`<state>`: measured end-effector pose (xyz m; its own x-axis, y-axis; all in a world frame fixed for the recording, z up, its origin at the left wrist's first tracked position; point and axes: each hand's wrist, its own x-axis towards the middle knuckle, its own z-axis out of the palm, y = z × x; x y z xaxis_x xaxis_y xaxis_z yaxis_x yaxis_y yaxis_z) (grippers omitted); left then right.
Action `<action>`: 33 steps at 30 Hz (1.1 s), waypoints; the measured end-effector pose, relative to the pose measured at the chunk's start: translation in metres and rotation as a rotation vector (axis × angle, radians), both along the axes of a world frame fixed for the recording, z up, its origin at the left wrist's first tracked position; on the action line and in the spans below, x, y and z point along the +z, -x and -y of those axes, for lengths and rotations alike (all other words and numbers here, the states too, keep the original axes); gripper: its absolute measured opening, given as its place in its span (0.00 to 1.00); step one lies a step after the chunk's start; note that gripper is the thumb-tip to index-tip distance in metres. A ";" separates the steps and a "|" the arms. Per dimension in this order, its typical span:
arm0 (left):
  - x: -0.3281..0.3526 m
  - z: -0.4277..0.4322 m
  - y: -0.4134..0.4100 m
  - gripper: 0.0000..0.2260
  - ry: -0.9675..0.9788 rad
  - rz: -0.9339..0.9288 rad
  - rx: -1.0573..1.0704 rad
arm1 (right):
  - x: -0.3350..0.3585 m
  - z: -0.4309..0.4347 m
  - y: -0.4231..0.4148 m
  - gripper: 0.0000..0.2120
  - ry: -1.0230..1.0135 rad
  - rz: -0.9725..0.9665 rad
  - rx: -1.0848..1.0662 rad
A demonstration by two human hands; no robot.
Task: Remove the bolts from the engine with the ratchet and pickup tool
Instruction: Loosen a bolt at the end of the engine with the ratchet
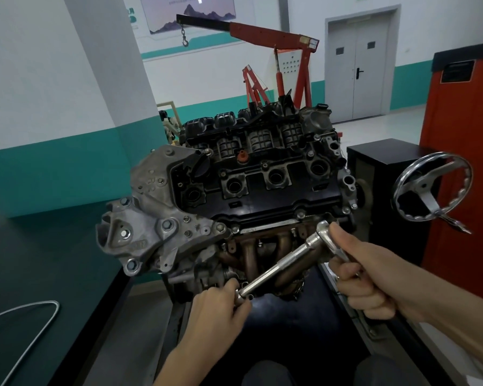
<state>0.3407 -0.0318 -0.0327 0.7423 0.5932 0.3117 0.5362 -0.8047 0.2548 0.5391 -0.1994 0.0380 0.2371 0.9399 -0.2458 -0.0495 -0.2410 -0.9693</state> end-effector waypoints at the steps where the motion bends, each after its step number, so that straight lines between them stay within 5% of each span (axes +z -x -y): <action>1: 0.001 0.003 0.002 0.07 0.025 -0.002 -0.022 | -0.001 0.000 0.000 0.30 -0.011 0.024 0.001; 3: 0.004 0.008 0.006 0.08 0.266 0.024 -0.172 | 0.000 0.001 -0.002 0.31 -0.032 0.101 0.009; 6: 0.017 0.005 0.009 0.12 0.932 0.016 -0.365 | 0.007 0.001 -0.003 0.31 -0.081 0.212 0.018; 7: 0.019 0.001 0.006 0.14 0.993 0.011 -0.337 | 0.010 0.000 -0.001 0.31 -0.092 0.226 0.009; 12: 0.010 -0.002 -0.022 0.20 0.220 0.226 0.011 | 0.013 -0.006 0.008 0.28 -0.122 0.166 -0.141; 17: 0.009 0.001 -0.028 0.17 -0.195 0.288 0.110 | 0.009 -0.002 0.023 0.28 -0.142 0.073 -0.228; 21: 0.033 -0.015 -0.034 0.13 -0.235 0.506 0.078 | 0.020 -0.008 0.038 0.28 -0.252 0.093 -0.251; 27: 0.102 -0.082 -0.036 0.09 -0.017 0.574 -0.125 | 0.069 -0.071 0.048 0.29 -0.561 0.339 -0.284; 33: 0.124 -0.135 -0.021 0.24 0.055 0.641 -0.078 | 0.089 -0.137 0.054 0.31 -0.596 0.671 -0.370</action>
